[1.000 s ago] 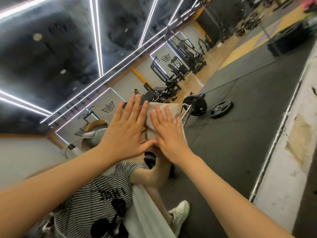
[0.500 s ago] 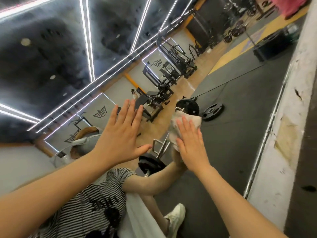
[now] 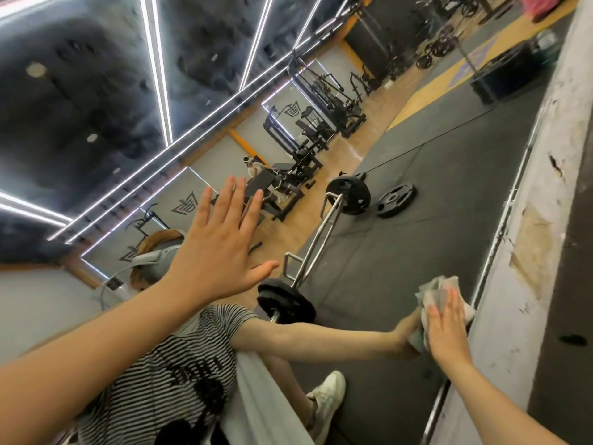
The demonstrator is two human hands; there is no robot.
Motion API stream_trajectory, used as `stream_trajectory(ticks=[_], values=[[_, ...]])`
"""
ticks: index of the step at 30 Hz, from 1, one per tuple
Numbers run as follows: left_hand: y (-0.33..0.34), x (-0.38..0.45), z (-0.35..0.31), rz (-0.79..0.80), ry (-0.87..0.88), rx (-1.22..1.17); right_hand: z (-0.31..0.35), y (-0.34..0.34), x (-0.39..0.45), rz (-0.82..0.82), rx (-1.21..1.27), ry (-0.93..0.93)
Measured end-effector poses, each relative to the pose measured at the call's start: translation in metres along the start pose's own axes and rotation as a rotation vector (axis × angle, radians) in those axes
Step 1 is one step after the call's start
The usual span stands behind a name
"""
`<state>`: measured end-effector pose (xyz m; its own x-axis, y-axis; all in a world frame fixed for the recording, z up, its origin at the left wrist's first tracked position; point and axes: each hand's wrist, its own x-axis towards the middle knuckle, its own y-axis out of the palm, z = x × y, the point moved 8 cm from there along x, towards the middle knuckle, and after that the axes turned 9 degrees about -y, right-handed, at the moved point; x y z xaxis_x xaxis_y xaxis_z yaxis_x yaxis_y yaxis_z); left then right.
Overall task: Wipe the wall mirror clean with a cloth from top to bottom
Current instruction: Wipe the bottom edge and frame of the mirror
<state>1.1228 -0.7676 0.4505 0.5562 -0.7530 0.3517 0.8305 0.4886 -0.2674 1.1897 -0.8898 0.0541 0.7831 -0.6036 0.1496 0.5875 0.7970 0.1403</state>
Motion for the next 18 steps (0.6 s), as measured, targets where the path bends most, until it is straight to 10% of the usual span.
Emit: stream_trajectory(ticks=[10, 18], values=[[-0.003, 0.001, 0.0, -0.019, -0.018, -0.015, 0.006, 0.008, 0.018, -0.069, -0.046, 0.17], [-0.005, 0.001, -0.001, 0.039, -0.01, -0.018, 0.167, 0.039, 0.036, 0.072, -0.131, -0.245]])
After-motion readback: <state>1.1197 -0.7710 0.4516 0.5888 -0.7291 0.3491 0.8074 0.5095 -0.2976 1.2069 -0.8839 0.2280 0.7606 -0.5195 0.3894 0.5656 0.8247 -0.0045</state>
